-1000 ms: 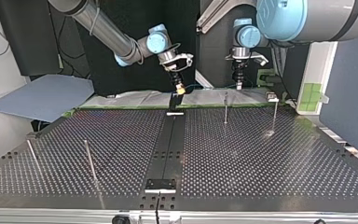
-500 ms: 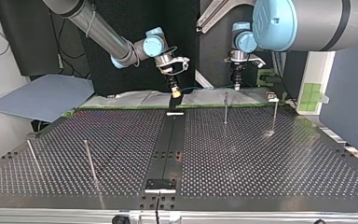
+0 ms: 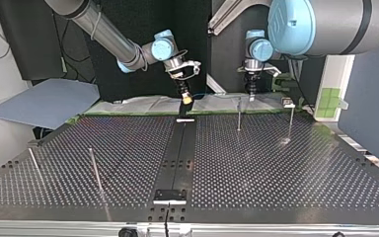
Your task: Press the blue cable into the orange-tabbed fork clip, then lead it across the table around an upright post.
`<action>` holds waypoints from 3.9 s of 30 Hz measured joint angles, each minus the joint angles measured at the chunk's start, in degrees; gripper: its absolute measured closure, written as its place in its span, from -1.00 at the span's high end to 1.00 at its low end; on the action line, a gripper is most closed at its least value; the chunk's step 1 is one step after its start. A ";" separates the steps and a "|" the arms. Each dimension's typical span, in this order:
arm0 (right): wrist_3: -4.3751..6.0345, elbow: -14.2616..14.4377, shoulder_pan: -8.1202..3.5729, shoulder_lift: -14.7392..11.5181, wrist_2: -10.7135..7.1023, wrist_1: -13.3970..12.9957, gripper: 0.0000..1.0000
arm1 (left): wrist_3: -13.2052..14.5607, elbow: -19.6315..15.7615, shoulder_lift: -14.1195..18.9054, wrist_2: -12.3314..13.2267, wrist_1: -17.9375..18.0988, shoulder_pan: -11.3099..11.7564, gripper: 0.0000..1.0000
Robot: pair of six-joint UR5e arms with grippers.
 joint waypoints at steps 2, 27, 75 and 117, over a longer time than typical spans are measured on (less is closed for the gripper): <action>-0.06 -0.09 -0.05 0.00 -0.03 0.33 -1.00 | 0.04 0.56 0.00 0.01 -0.87 0.12 -1.00; -0.26 -1.07 -1.88 0.00 0.39 1.22 -1.00 | -0.90 6.66 -1.14 1.48 -7.33 1.78 -1.00; -0.26 -3.31 -4.29 0.02 0.13 2.62 -1.00 | 6.66 10.35 -1.07 2.74 -20.34 5.02 1.00; -0.37 -3.38 -4.30 0.02 -0.05 2.98 -1.00 | 5.05 -3.72 8.35 21.22 -16.84 5.50 1.00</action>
